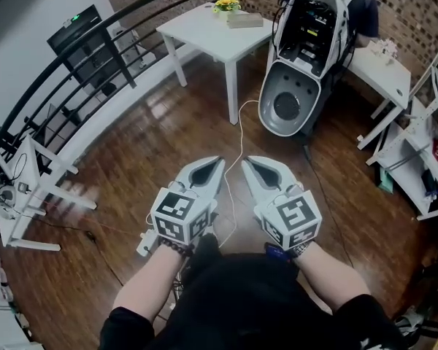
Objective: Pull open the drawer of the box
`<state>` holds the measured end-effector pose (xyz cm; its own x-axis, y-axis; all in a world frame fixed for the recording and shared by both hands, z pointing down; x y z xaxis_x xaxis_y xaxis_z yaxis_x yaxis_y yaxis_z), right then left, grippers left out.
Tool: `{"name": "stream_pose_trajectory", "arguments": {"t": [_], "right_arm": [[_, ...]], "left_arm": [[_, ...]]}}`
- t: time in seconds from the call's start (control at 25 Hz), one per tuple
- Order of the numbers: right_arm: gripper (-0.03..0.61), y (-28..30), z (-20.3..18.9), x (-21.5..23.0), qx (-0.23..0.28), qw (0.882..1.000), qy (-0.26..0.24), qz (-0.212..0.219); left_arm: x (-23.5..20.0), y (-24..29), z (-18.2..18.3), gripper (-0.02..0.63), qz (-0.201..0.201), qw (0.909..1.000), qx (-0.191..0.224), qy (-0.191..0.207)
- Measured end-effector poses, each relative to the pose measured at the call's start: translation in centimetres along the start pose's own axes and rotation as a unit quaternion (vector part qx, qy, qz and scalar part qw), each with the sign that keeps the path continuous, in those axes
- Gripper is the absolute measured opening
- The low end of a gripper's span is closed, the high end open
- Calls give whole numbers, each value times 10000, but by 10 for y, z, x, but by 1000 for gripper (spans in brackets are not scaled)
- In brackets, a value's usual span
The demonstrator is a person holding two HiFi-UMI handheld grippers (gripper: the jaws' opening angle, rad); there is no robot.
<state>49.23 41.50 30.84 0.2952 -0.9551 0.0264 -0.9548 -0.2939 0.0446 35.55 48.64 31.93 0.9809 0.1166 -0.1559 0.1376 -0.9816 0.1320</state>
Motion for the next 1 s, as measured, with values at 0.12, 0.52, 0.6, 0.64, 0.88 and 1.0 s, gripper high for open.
{"name": "stream_pose_trajectory", "arguments": {"t": [0.12, 0.52, 0.6, 0.64, 0.88, 1.0], "right_arm": [[-9, 26, -7, 13, -21, 9999, -60, -99], [-9, 191, 5, 23, -161, 9988, -187, -422], [-9, 219, 8, 24, -159, 9985, -208, -486], [-9, 231, 9, 25, -151, 9983, -213, -517], [-9, 281, 8, 39, -208, 9976, -226, -622], [-9, 304, 8, 50, -205, 9976, -251, -611]], "left_arm": [[-26, 18, -3, 17, -95, 9999, 88, -17], [-192, 59, 33, 17, -387, 9990, 164, -140], [-218, 65, 38, 17, -452, 9987, 178, -127], [-230, 68, 40, 17, -472, 9986, 181, -130], [-277, 88, 43, 17, -575, 9981, 146, -167], [-296, 103, 47, 17, -582, 9980, 144, -178]]}}
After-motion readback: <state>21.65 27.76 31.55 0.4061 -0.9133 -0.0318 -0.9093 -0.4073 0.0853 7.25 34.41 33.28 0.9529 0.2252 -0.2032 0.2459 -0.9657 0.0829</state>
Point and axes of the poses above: the fingertips, and each gripper's own axes: y forward along the fingers, x to its right, z out of its top, the point moved 9 cm from there along -y, backward along the fingers, and after that the axes turned 6 degrees about x, right-handed, at the moved point
